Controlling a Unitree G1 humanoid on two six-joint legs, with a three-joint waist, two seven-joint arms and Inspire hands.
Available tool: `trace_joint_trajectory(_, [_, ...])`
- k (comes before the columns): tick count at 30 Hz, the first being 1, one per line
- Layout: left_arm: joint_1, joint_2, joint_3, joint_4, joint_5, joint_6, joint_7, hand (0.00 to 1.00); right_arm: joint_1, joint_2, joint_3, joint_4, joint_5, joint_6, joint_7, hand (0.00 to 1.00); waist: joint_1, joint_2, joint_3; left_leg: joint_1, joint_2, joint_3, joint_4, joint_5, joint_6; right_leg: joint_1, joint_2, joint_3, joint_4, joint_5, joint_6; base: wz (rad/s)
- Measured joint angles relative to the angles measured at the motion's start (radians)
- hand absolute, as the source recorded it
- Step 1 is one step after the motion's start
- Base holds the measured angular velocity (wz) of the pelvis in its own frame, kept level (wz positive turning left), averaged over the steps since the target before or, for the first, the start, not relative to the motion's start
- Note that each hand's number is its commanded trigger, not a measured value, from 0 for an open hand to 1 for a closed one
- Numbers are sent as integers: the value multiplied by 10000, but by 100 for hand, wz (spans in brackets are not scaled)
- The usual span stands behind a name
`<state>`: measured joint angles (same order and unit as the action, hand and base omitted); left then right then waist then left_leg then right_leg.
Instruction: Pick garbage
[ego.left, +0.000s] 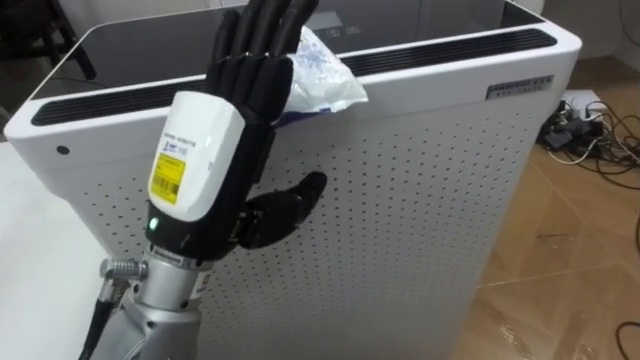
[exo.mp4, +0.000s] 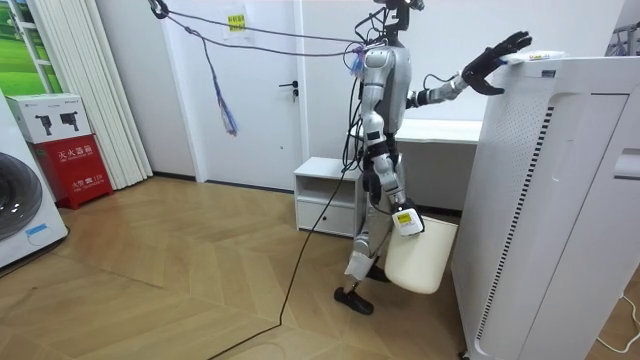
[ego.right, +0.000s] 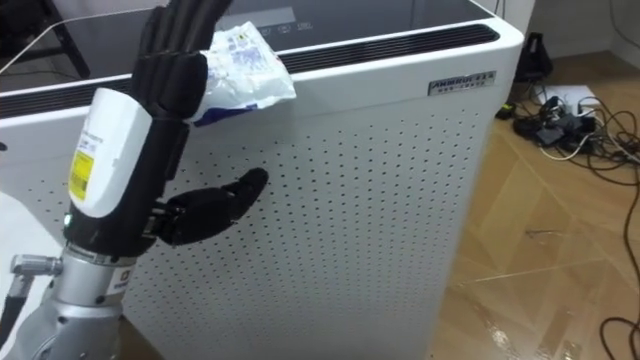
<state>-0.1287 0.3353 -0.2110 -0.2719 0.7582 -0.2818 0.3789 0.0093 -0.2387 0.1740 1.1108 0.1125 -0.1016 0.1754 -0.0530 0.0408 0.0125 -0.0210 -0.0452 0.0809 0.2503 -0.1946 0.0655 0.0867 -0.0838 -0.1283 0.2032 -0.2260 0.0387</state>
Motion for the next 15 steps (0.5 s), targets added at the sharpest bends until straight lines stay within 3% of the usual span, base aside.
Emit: trace_joint_trajectory(15, [-697,-36,473,17,220,704,101,100,43,-44,4,-320,-76,374,23,100,6,27,-45,380,-4,28,-136,2,-3,329,8,27,-43,-2,1,0])
